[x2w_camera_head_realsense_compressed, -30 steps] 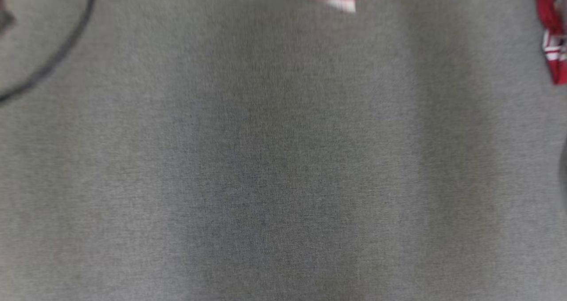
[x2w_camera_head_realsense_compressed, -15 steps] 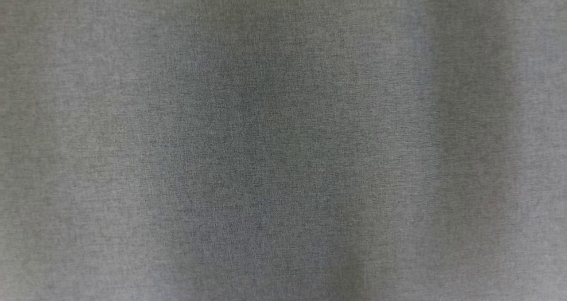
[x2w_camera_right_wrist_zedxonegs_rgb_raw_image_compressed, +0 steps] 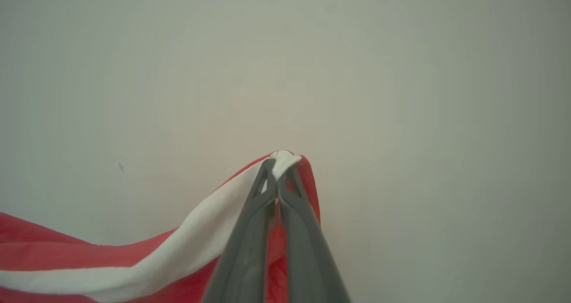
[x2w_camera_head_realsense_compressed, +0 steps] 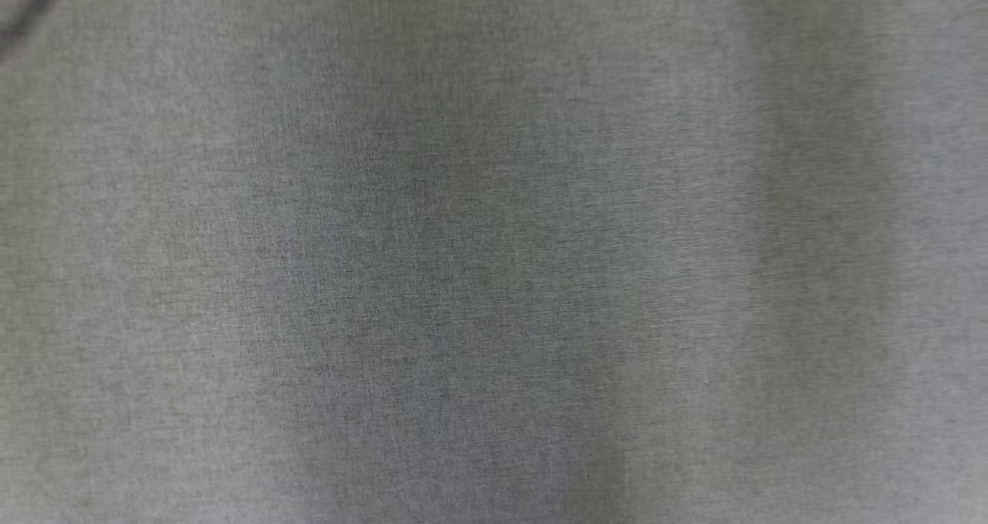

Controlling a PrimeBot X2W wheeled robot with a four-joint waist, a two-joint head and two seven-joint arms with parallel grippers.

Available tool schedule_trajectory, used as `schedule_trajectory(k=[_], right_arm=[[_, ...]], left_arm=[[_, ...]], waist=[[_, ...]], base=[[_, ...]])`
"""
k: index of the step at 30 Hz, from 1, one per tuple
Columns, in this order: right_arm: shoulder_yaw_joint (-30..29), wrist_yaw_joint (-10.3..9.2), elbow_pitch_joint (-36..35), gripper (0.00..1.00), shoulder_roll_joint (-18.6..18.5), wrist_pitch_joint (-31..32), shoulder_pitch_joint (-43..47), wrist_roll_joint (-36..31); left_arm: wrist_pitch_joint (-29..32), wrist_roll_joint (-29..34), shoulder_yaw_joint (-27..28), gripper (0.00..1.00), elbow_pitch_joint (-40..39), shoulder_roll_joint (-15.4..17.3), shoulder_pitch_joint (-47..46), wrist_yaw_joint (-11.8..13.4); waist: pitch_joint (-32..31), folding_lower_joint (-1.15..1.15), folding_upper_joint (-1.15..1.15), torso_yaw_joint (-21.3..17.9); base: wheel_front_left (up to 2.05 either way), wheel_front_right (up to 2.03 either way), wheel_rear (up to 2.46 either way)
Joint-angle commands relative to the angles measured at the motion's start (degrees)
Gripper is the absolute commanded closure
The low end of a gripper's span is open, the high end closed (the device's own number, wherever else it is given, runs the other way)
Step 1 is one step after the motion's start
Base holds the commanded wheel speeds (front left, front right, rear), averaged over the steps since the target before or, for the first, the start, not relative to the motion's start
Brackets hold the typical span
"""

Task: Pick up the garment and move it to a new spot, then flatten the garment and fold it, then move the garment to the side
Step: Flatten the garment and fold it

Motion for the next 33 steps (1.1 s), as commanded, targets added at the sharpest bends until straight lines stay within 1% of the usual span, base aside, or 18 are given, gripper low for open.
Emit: schedule_trajectory(k=[1,4,8,9,14,17,20,24,26,32,33], right_arm=[[0.27,-0.17,-0.50,1.00,0.03,-0.67,2.19,1.03],[1.70,-0.17,-3.72,1.00,-1.25,-1.71,8.94,3.49],[3.29,-0.17,-8.89,1.00,-3.47,-2.81,19.92,6.30],[3.51,-0.17,-10.27,1.00,-3.90,-2.97,22.86,6.89],[4.20,-0.17,-17.47,1.00,-6.02,-3.46,38.28,9.66],[3.97,-0.17,-21.48,1.00,-7.25,-3.07,47.53,10.42],[2.67,-0.17,-25.08,1.00,-8.19,-2.45,55.82,11.12],[0.54,-0.17,-29.72,1.00,-9.07,-0.81,66.02,11.04],[-1.05,-0.17,-31.81,1.00,-9.45,0.05,70.51,10.48],[-7.07,-0.17,-38.08,1.00,-8.76,3.76,83.96,8.70],[-8.83,-0.17,-40.20,1.00,-8.16,5.23,88.40,8.20]], left_arm=[[-0.46,0.15,0.13,1.00,-0.46,0.49,1.82,0.13],[-0.97,-0.32,1.98,1.00,-3.15,1.62,7.27,0.13],[-1.02,2.24,7.14,1.00,-7.79,1.98,17.61,0.16],[-1.03,2.75,8.73,1.00,-8.98,1.95,20.50,0.54],[-1.01,6.48,13.98,1.00,-14.94,0.69,36.84,2.13],[-1.02,9.04,15.62,1.00,-17.50,-0.36,45.98,2.91],[-1.02,10.72,17.93,1.00,-19.20,-1.45,54.40,3.24],[-1.02,13.20,19.86,1.00,-20.56,-2.70,63.87,2.51],[-1.02,15.44,20.32,1.00,-20.72,-3.08,68.44,2.43],[-1.02,19.16,22.66,1.00,-20.30,-4.38,79.87,1.53],[-1.02,19.81,23.51,1.00,-20.38,-5.31,83.30,1.11]], waist=[[-1.24,0.01,0.00,-0.40],[-3.10,0.01,0.00,-0.92],[-6.37,0.01,0.00,-1.34],[-7.24,0.01,0.00,-1.48],[-11.72,0.01,0.00,-1.75],[-13.84,0.01,0.00,-1.60],[-15.51,0.01,0.00,-1.48],[-17.67,0.01,0.00,-1.55],[-18.96,0.01,0.00,-1.63],[-22.80,0.01,0.00,-1.88],[-24.27,0.01,0.00,-1.83]], base=[[0.00,0.00,0.00],[0.00,0.00,0.00],[0.00,0.00,0.00],[0.00,0.00,0.00],[0.00,0.00,0.00],[0.00,0.00,0.00],[0.00,0.00,0.00],[0.00,0.00,0.00],[0.00,0.00,0.00],[0.00,0.00,0.00],[0.00,0.00,0.00]])
